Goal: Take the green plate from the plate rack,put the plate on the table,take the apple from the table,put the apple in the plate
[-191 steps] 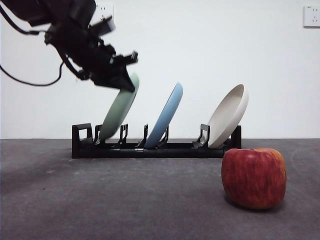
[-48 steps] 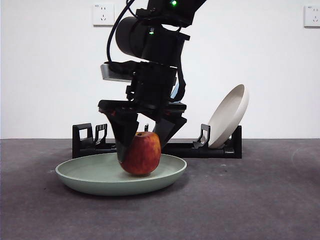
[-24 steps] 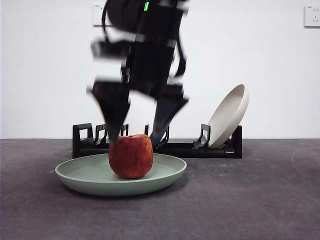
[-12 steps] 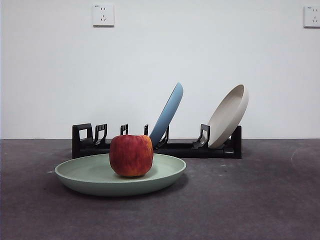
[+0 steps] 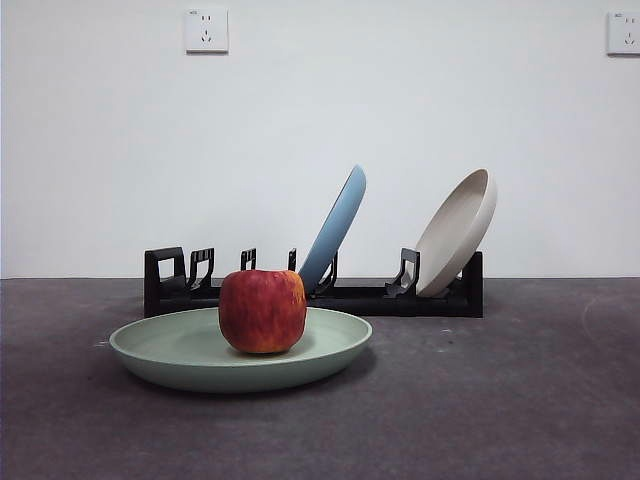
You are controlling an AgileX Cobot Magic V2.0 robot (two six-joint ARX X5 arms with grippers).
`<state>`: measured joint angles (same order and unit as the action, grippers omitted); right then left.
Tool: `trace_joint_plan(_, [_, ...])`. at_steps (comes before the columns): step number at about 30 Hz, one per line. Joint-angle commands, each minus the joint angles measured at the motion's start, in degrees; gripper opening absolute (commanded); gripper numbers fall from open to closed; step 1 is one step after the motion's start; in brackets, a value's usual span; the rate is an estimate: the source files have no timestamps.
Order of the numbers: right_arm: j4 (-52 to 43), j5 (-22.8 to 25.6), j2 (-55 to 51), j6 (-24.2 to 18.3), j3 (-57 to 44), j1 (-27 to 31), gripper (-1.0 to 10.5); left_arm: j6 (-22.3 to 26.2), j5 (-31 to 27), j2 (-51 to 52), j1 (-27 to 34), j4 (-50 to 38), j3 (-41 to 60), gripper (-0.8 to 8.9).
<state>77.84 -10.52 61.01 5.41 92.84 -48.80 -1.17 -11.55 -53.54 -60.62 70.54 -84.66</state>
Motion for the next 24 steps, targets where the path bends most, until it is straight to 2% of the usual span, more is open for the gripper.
trace_joint_plan(1, [1.11, -0.15, -0.35, 0.98, -0.13, -0.15, -0.1, -0.68, 0.17, 0.11, -0.15, 0.42, -0.17, -0.03])
trace_joint_plan(7, [1.09, -0.04, -0.42, 1.01, -0.13, -0.15, -0.1, -0.59, 2.71, 0.11, -0.15, 1.11, -0.17, -0.08])
trace_joint_plan(11, [1.07, -0.02, -0.31, 2.19, -0.11, -0.13, 0.0, -0.57, 2.64, 0.11, -0.15, 1.14, -0.17, -0.04])
trace_joint_plan(24, [1.07, 0.15, -1.38, 2.12, -0.11, -0.02, 0.0, -0.57, 2.67, 0.11, -0.15, 1.09, -0.17, -0.04])
